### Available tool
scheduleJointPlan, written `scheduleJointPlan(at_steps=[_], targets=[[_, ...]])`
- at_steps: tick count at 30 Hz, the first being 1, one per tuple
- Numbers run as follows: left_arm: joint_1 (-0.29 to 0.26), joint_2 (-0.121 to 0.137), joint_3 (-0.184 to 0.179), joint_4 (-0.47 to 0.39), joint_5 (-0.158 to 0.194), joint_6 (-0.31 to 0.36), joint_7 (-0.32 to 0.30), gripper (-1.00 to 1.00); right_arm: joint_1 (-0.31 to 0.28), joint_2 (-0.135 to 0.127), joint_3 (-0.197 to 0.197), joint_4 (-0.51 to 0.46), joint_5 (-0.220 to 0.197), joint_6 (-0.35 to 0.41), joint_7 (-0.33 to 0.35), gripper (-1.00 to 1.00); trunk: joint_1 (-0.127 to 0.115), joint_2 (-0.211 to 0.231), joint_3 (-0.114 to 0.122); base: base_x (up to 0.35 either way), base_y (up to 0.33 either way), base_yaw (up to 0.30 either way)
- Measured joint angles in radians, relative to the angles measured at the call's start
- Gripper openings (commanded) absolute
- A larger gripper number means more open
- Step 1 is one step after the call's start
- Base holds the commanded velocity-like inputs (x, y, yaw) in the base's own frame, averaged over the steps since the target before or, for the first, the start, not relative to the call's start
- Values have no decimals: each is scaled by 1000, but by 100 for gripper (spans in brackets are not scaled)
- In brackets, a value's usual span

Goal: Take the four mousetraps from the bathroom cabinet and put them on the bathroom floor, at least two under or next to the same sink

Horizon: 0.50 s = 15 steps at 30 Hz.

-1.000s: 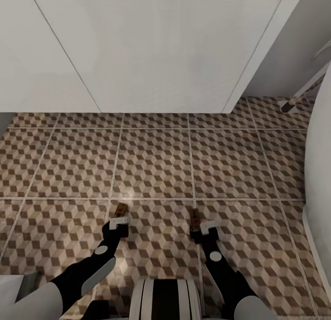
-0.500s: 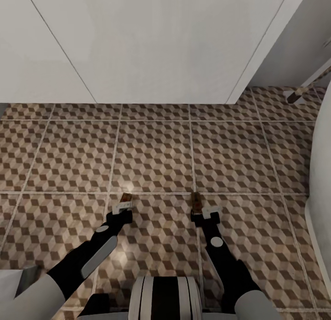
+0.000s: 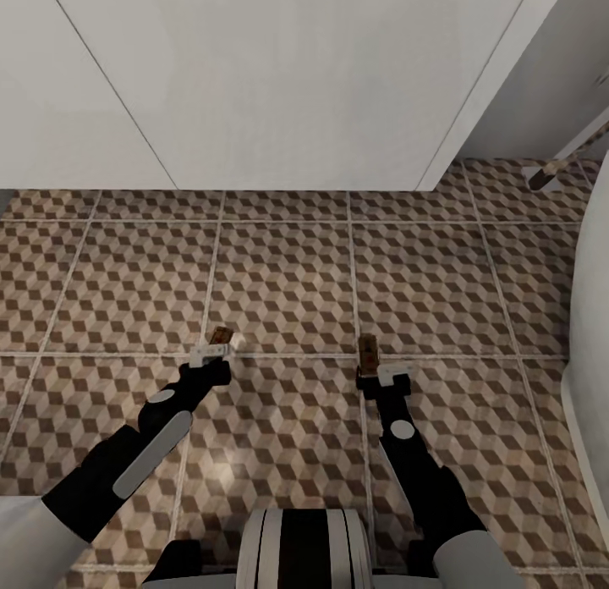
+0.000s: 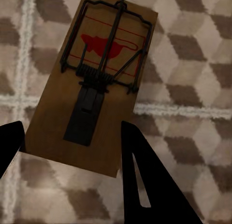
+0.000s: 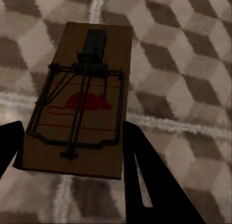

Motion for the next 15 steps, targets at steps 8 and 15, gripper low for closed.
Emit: scheduleJointPlan(at_steps=[8, 15], targets=[[-4, -66, 107, 14, -17, 144, -1, -100, -19, 2, 0, -142, 0, 159, 0, -100, 0, 0, 0, 0, 0, 0], [-68, -177, 158, 77, -177, 236, -2, -100, -117, 20, 0, -163, -3, 249, 2, -100, 0, 0, 0, 0, 0, 0]])
